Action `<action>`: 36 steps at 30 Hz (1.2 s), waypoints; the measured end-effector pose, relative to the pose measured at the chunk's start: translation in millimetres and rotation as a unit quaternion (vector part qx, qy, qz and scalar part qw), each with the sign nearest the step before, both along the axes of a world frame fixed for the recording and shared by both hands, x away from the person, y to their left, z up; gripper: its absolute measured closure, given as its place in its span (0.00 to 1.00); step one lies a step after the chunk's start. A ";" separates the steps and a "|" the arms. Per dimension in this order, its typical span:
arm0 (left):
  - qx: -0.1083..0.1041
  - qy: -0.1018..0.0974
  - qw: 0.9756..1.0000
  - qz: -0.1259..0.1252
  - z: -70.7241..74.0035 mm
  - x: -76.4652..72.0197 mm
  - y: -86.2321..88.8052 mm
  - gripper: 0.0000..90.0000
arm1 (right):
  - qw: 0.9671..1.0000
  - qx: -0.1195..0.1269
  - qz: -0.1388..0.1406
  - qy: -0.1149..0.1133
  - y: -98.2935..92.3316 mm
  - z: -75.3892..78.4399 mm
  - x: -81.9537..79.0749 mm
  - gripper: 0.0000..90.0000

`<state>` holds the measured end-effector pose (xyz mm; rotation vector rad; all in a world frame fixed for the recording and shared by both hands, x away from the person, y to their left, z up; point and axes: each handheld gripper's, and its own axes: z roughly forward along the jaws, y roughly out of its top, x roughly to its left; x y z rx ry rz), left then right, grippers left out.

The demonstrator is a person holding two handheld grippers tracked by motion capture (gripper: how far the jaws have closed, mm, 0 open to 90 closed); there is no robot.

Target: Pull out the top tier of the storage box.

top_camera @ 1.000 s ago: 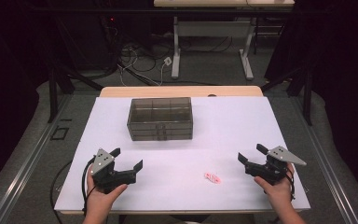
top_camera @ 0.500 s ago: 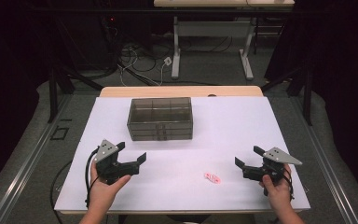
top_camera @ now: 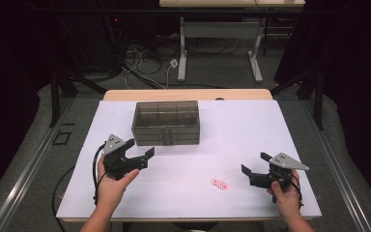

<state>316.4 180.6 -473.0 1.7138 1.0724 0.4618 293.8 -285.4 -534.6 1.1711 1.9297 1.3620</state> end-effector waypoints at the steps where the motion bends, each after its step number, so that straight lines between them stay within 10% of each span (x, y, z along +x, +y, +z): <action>1: 0.000 0.000 1.000 0.001 0.6 0.6 -0.1 0.18 | 1.000 0.003 0.002 0.000 0.1 -0.8 0.5 0.10; 36: -0.003 0.024 1.000 0.000 8.6 30.9 -21.9 0.33 | 1.000 -0.002 0.004 0.006 -0.4 -2.8 2.3 0.10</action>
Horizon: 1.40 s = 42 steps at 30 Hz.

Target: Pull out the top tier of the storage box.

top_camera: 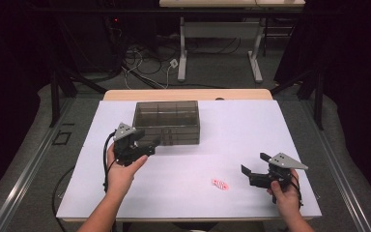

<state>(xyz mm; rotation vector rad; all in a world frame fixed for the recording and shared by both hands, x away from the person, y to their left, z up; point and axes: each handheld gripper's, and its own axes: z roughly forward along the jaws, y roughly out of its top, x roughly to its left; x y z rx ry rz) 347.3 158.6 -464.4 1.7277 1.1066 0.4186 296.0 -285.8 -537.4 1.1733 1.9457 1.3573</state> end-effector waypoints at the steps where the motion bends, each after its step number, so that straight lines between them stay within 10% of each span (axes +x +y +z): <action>1: -0.009 0.017 1.000 0.003 -0.3 1.6 -0.7 0.34 | 1.000 -0.002 0.000 0.000 0.0 -0.1 0.1 0.10; 42: -0.056 0.104 0.993 0.015 -10.5 25.3 -27.1 0.45 | 1.000 -0.007 0.012 -0.001 0.8 -0.9 1.1 0.12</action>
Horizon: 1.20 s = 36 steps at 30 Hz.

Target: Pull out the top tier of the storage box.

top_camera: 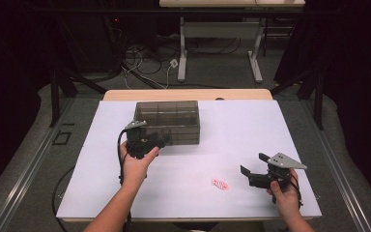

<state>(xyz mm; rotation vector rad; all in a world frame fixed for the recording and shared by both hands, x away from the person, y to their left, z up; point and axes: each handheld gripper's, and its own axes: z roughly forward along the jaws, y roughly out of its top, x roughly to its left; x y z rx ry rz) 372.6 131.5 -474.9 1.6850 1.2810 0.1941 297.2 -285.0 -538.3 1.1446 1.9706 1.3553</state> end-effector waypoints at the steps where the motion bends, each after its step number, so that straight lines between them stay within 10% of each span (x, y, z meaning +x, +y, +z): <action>1: 0.001 0.001 1.000 0.002 -0.5 0.5 -0.8 0.46 | 1.000 0.001 -0.001 -0.002 0.2 -0.2 0.1 0.12; 36: -0.067 0.066 0.994 0.050 -23.4 15.9 -4.7 0.62 | 1.000 0.000 0.003 0.002 1.1 -0.7 0.5 0.12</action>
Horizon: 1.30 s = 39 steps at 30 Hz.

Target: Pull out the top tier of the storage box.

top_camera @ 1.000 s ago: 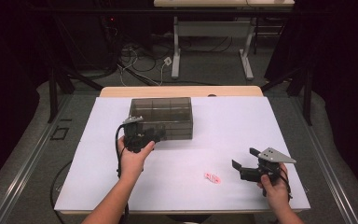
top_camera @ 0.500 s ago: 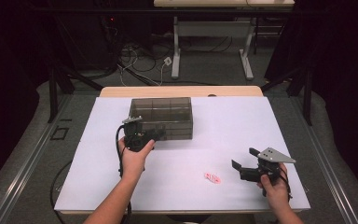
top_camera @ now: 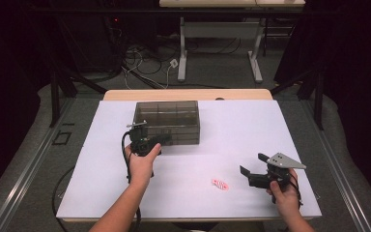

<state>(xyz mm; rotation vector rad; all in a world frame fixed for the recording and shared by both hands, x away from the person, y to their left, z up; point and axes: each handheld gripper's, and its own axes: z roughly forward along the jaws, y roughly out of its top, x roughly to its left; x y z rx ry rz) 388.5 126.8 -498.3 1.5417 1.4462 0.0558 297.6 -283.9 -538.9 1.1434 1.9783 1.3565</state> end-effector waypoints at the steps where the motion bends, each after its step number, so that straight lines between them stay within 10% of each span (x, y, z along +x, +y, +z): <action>1: 0.001 0.000 1.000 0.001 -0.7 0.4 -0.4 0.62 | 1.000 0.000 0.001 -0.001 0.0 0.0 0.1 0.12; 39: -0.075 0.032 0.995 0.064 -18.8 3.4 -15.8 0.72 | 1.000 -0.005 0.005 0.003 0.5 -0.7 0.4 0.13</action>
